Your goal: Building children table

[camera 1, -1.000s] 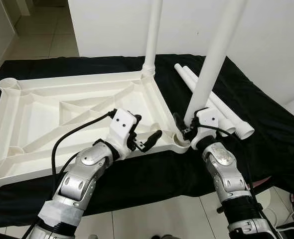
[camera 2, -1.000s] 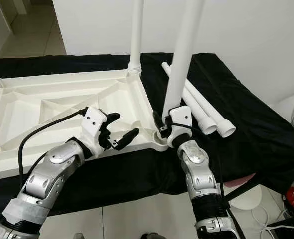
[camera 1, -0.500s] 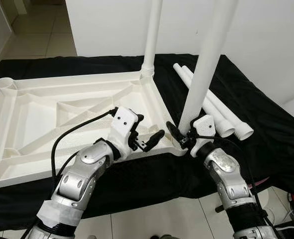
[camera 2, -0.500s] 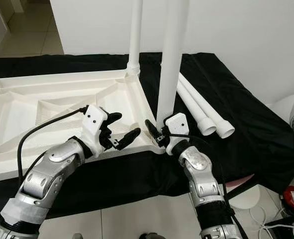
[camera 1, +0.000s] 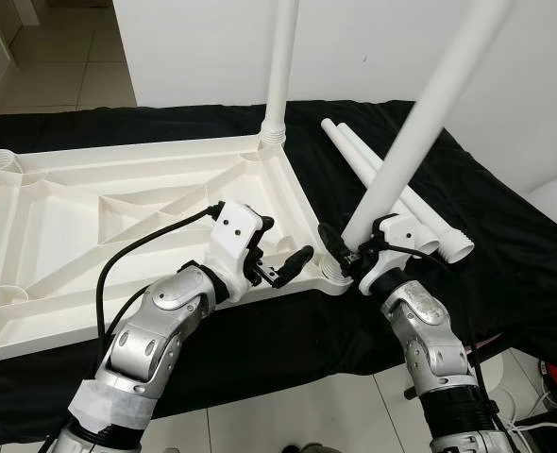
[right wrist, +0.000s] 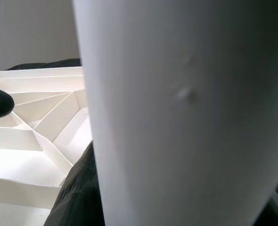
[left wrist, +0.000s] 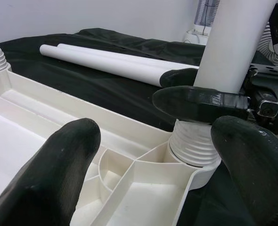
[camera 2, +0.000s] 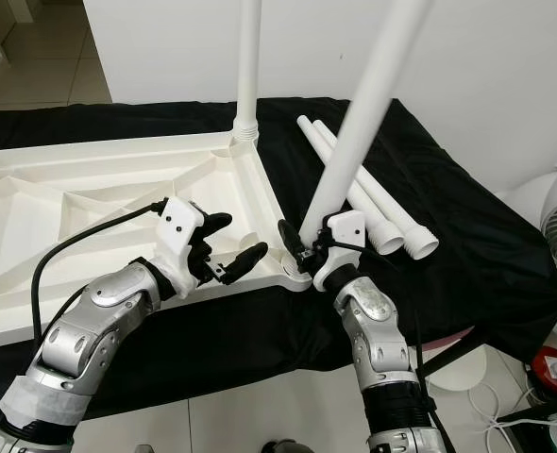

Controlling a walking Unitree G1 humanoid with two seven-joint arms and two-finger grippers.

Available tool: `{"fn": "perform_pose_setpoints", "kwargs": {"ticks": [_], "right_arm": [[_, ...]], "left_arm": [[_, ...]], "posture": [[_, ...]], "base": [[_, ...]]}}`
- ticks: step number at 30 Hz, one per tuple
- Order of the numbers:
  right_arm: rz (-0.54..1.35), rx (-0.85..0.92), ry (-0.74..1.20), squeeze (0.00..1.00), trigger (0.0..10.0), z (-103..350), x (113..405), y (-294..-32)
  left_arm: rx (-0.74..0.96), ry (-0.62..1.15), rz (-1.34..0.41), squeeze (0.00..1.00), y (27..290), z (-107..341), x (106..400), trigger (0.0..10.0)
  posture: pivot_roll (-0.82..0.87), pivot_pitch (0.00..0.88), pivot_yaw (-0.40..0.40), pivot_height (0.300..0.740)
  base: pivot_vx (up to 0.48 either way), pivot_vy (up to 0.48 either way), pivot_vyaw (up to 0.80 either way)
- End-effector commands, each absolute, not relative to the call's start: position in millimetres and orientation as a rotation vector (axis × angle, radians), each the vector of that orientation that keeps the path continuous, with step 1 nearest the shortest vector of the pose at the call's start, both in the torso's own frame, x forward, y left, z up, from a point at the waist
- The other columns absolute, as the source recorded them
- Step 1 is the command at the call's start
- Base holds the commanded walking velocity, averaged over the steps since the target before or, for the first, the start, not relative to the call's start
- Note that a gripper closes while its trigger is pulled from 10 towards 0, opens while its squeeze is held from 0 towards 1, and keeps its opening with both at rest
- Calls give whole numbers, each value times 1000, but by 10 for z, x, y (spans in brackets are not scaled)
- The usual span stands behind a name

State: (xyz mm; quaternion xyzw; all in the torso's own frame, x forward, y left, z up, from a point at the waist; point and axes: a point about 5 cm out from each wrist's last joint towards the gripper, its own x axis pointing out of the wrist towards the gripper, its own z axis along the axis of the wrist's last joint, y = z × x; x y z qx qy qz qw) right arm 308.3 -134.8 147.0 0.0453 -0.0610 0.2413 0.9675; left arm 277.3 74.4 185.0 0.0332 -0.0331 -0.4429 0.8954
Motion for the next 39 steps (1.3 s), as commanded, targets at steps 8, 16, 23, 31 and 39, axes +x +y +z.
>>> {"fn": "perform_pose_setpoints", "kwargs": {"ticks": [8, 16, 23, 31, 39], "right_arm": [[456, 104, 20, 0, 10000, 1203, 3070, -1365], [521, -17, -82, 0, 10000, 1210, 2943, -1319], [513, -53, -163, 0, 10000, 1137, 2757, -1353], [513, -52, -151, 0, 10000, 1096, 2733, -1369], [528, -54, -35, 0, 10000, 1026, 2833, -1320]], "left_arm": [[62, -49, -947, 0, 720, 1837, 2741, 10000], [64, -50, -939, 0, 723, 1846, 2740, 10000], [62, -49, -931, 0, 745, 1852, 2738, 10000], [66, -48, -933, 0, 746, 1857, 2743, 10000], [70, -48, -929, 0, 754, 1866, 2748, 10000]], "posture": [[48, 88, -60, 740], [53, 78, -64, 740], [50, 74, -59, 740], [48, 78, -55, 740], [49, 88, -49, 740]], "base": [[0, 0, 0], [0, 0, 0], [0, 0, 0], [0, 0, 0], [0, 0, 0]]}}
